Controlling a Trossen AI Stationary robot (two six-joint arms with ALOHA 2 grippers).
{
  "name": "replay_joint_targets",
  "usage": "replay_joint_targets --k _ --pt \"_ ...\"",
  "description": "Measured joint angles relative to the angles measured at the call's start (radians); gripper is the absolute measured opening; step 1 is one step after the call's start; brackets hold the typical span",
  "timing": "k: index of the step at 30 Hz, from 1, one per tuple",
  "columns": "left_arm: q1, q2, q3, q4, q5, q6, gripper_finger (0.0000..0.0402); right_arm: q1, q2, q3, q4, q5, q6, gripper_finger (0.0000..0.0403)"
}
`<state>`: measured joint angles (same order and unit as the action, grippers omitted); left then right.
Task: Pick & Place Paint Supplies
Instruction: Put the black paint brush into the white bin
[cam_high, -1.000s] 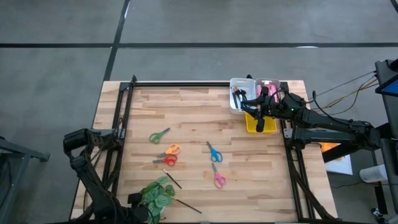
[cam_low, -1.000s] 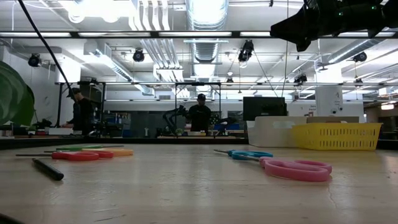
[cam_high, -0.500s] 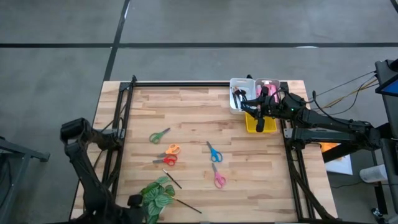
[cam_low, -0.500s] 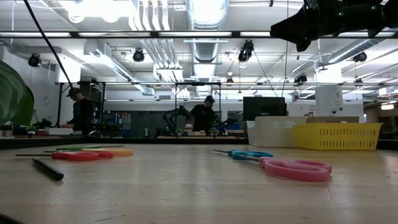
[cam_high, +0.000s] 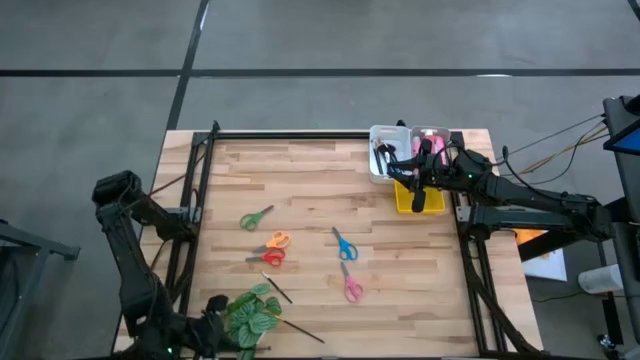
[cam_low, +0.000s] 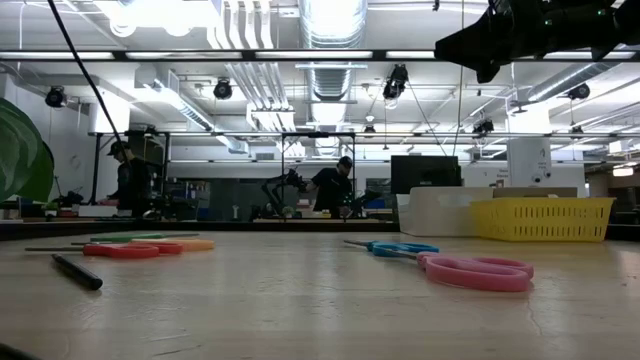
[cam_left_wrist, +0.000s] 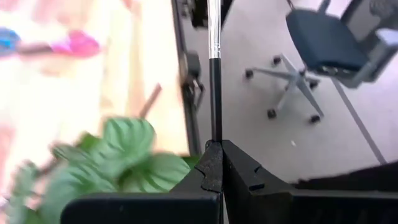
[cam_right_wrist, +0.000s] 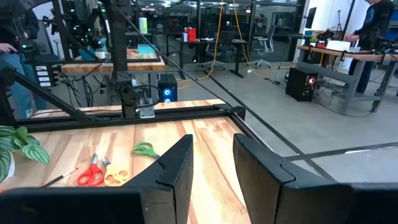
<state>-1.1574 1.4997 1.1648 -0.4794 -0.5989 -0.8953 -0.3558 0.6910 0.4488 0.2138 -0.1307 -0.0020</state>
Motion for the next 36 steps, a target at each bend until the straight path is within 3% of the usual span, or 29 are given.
replay_joint_targets --k 7,15,21,25,36 --pt "0.105 -0.094 0.000 -0.023 -0.084 0.069 0.0000 0.000 0.000 0.000 0.000 0.000 -0.001 0.0113" --pt "0.341 -0.130 0.000 -0.022 -0.083 0.122 0.0000 0.000 0.000 0.000 0.000 0.000 0.000 0.0113" --pt "0.537 -0.130 0.000 -0.020 0.054 0.176 0.0000 0.000 0.000 0.000 0.000 0.000 -0.001 0.0113" --pt "0.672 -0.130 0.000 -0.014 0.149 0.294 0.0000 0.000 0.000 0.000 0.000 0.000 0.000 0.0113" --pt "1.040 -0.130 -0.001 0.104 0.291 0.608 0.0000 0.000 0.000 0.000 0.000 0.000 -0.001 0.0113"
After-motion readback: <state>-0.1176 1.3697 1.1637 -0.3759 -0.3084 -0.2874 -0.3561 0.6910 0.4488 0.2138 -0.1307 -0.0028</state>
